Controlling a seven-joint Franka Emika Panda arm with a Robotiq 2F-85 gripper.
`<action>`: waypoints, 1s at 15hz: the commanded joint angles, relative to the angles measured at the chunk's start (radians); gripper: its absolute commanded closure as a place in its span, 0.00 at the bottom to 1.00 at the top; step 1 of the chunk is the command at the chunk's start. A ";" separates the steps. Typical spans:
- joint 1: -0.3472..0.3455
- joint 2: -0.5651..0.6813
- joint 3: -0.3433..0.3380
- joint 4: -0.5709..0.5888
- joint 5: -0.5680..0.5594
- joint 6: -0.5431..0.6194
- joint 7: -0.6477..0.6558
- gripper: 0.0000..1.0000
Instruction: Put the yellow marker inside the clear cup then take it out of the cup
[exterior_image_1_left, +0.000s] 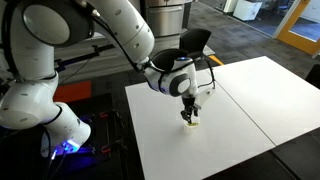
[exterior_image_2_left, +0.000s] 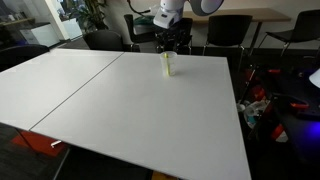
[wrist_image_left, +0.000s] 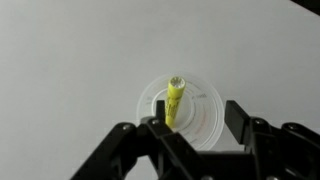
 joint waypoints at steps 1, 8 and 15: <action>-0.006 0.023 0.004 0.019 -0.009 0.028 -0.006 0.35; -0.001 0.057 0.011 0.055 -0.006 0.015 -0.011 0.38; -0.004 0.096 0.025 0.095 0.005 0.002 -0.022 0.38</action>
